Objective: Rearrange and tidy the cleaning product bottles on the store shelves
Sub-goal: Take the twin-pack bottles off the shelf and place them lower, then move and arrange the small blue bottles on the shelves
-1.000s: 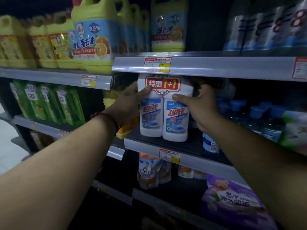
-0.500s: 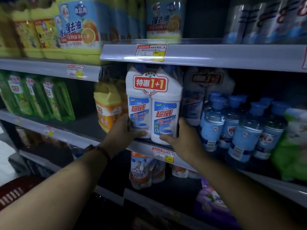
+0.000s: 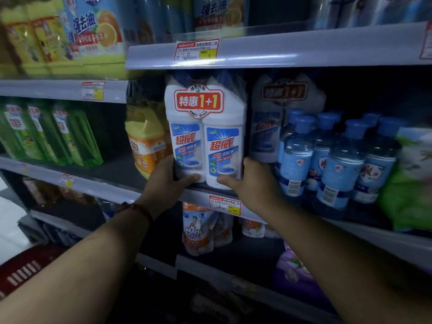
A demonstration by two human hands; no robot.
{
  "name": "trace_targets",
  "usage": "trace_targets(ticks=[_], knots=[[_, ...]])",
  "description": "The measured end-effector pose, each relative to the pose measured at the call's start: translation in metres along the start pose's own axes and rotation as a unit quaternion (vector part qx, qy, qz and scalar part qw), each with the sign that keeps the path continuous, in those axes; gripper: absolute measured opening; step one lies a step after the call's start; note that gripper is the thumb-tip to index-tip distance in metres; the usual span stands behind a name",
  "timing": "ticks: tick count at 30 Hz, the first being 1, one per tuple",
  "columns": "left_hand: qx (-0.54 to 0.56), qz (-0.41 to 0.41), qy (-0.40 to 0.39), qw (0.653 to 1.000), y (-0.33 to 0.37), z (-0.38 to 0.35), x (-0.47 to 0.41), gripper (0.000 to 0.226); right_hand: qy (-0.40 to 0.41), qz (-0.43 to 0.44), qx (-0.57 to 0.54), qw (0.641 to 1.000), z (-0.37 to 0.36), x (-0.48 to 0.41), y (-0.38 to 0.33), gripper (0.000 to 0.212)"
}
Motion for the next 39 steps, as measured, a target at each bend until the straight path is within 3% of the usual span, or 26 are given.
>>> trace_targets(ticks=[3, 6, 11, 14, 20, 26, 30, 34, 39], knots=[[-0.266, 0.048, 0.017, 0.963, 0.002, 0.010, 0.004, 0.051, -0.060, -0.006, 0.018, 0.998, 0.002, 0.000, -0.009, 0.045], [-0.373, -0.009, 0.054, 0.926, 0.041, 0.024, 0.013, 0.044, -0.112, 0.023, 0.063, 0.991, 0.019, 0.010, -0.027, 0.045], [-0.265, -0.155, -0.003, 0.952, 0.131, 0.033, 0.039, 0.029, -0.100, 0.128, 0.137, 0.977, 0.083, 0.044, -0.060, 0.046], [-0.269, -0.175, -0.047, 0.946, 0.174, 0.024, 0.057, 0.044, -0.098, 0.159, 0.158, 0.970, 0.124, 0.064, -0.065, 0.058], [-0.236, -0.207, -0.026, 0.949, 0.234, 0.014, 0.077, 0.049, -0.049, 0.144, 0.148, 0.977, 0.207, 0.087, -0.053, 0.062], [-0.194, -0.170, -0.040, 0.965, 0.261, -0.014, 0.071, 0.050, 0.020, 0.116, 0.136, 0.984, 0.257, 0.086, -0.023, 0.051], [-0.142, -0.091, -0.043, 0.985, 0.248, -0.040, 0.064, 0.039, 0.041, 0.050, 0.102, 0.993, 0.259, 0.078, 0.006, 0.050], [-0.102, -0.030, -0.046, 0.993, 0.210, -0.076, 0.055, 0.064, 0.026, -0.023, 0.068, 0.997, 0.236, 0.072, 0.036, 0.042], [-0.022, 0.017, -0.039, 0.999, 0.185, -0.106, 0.048, 0.069, 0.007, -0.044, 0.091, 0.995, 0.198, 0.069, 0.059, 0.025]])
Point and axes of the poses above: each hand's wrist, its own x-axis away from the middle knuckle, its own z-axis out of the back of the hand, y = z × x, the point moved 9 cm from there along -x, towards the middle knuckle, and after that the axes turned 5 degrees about y, right-handed, at the moved point
